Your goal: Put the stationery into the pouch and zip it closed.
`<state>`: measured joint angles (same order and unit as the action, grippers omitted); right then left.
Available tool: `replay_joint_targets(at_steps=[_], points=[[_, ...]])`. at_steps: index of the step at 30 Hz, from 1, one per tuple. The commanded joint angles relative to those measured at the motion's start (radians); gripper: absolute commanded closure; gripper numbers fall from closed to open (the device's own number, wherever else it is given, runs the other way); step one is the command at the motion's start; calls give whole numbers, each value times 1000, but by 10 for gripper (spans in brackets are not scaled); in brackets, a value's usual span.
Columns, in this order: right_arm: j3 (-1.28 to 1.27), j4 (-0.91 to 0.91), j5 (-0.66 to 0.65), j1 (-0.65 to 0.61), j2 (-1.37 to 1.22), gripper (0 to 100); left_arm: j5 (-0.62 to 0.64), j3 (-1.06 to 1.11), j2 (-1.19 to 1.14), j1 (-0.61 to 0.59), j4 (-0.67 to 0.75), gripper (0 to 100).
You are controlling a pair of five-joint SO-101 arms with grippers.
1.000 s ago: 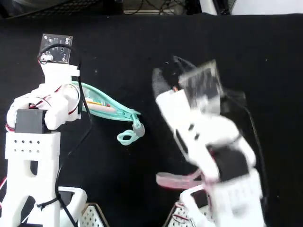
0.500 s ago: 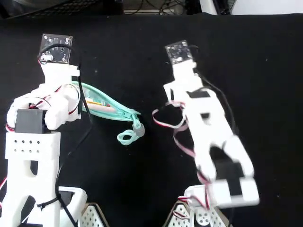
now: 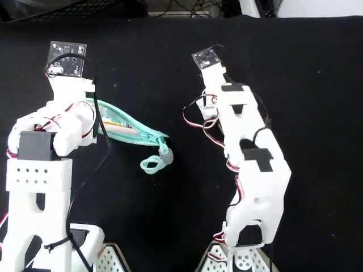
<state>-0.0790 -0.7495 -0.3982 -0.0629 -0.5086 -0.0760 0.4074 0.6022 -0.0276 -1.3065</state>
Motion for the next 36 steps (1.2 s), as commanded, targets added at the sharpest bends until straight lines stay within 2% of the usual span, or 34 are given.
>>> replay_joint_targets(at_steps=[1, 5, 9, 14, 20, 25, 29, 32, 36], points=[[42, -23, -17, 5, 5, 985, 6, 67, -21, 15, -3, 970], [16, -31, -17, 3, 56, 986, 6, 67, -21, 15, -3, 970], [-119, 21, -17, 3, 202, 986, 6, 67, -21, 15, -3, 970], [-380, 152, -14, 3, 479, 986, 6, 67, -21, 15, -3, 970], [-527, 150, 91, -9, 886, 986, 6, 67, -21, 16, -2, 970], [-532, 17, 104, -167, 1198, 986, 6, 67, -21, 16, -2, 970], [-522, -127, 104, -281, 1319, 986, 6, 67, -21, 16, -2, 970], [-549, -222, 104, -301, 1308, 986, 6, 67, -21, 16, -2, 970], [-656, -222, 103, -232, 1213, 986, 6, 67, -21, 15, -3, 970]])
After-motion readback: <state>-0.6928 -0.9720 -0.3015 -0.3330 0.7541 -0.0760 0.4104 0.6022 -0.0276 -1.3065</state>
